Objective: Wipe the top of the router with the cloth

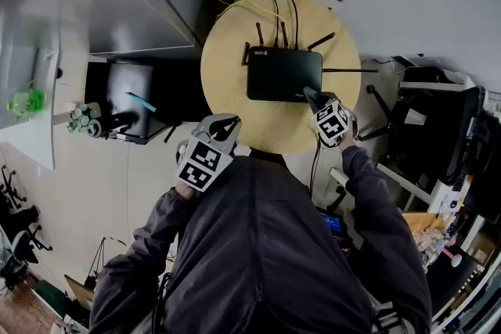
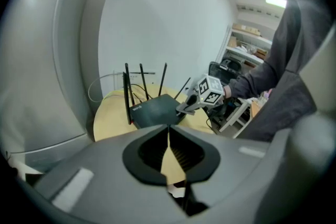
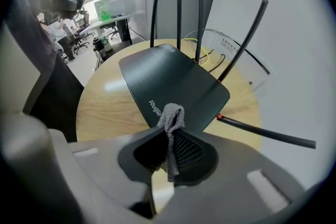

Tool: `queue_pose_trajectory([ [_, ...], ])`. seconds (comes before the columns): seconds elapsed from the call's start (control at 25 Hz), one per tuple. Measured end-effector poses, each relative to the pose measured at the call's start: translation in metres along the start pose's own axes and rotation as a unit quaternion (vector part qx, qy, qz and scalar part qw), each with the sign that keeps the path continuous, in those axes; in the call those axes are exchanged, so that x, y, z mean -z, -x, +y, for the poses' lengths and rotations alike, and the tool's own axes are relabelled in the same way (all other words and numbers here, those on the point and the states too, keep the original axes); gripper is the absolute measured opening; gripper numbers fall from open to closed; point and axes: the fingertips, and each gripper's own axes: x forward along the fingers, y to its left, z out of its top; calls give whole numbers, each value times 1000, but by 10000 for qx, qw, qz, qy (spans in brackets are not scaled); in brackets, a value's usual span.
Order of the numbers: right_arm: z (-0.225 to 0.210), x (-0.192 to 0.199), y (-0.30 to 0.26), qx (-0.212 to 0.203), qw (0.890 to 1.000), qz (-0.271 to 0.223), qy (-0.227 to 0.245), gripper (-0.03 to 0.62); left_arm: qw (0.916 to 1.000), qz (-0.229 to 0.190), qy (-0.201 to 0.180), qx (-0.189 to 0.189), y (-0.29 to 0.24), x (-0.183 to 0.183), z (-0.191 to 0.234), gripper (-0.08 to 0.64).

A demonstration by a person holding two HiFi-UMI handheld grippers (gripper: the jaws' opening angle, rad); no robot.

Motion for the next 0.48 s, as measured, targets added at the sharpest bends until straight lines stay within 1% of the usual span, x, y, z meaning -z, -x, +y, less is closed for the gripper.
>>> queue_pose_trajectory([
  [0.08,5,-15,9,43,9990,-287,-335,25,10000,3,-79,59,2,1,-1,0],
  [0.12,14,-26,13,-42,9972,-497,-559,25,9999,3,-114,85,3,2,-1,0],
  [0.2,45,-48,14,-439,9915,-822,-911,25,9998,25,-147,136,5,6,1,0],
  [0.28,83,-63,7,-848,9862,-919,-1088,25,9996,56,-188,195,8,9,1,0],
  [0.32,99,-68,2,-979,9842,-927,-1148,25,9995,65,-227,225,9,9,2,0],
  [0.48,142,-84,-24,-1254,9778,-894,-1422,25,9987,99,-395,313,14,12,6,0],
])
